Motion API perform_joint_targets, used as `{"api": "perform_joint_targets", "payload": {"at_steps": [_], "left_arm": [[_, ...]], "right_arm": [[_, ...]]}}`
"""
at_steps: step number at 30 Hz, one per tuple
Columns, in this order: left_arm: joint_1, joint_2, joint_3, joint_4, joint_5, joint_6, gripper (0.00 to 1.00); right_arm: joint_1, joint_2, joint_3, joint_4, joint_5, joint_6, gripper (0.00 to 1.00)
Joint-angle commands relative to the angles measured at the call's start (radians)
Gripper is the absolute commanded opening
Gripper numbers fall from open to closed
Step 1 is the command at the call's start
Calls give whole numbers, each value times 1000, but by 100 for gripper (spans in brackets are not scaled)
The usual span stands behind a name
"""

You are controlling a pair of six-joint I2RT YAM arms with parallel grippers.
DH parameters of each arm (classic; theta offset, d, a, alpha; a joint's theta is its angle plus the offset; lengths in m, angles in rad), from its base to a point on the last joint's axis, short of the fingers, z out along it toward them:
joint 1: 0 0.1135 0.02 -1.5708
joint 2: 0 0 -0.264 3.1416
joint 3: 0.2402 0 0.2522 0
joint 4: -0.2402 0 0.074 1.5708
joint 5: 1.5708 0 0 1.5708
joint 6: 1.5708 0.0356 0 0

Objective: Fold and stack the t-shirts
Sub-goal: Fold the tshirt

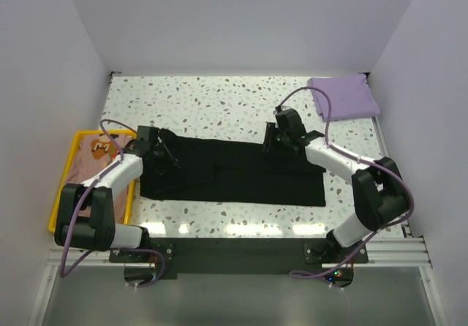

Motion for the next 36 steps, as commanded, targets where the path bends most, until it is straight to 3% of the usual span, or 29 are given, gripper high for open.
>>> {"api": "perform_joint_targets", "payload": {"at_steps": [1, 2, 5, 8, 13, 17, 24, 36], "left_arm": [[-20, -49, 6, 59, -16, -8, 13], [-36, -66, 14, 59, -4, 11, 28], [-89, -55, 66, 48, 40, 116, 42], [-203, -28, 143, -15, -36, 187, 49], [-341, 60, 222, -39, -99, 238, 51], [-421, 159, 307, -70, -163, 282, 51], [-476, 270, 420, -122, -271, 320, 49], [-507, 358, 436, -125, -303, 324, 40]], "right_arm": [[33, -62, -38, -66, 15, -5, 43], [32, -68, -54, -64, 13, -5, 43], [32, -93, -88, -73, 40, -4, 43], [32, -119, -103, -108, 102, 10, 43], [19, -196, -103, -217, 276, 45, 44], [-36, -245, -121, -293, 314, 67, 46], [-200, -296, -169, -313, 254, 45, 46], [-412, -335, -226, -316, 133, 8, 47]]}}
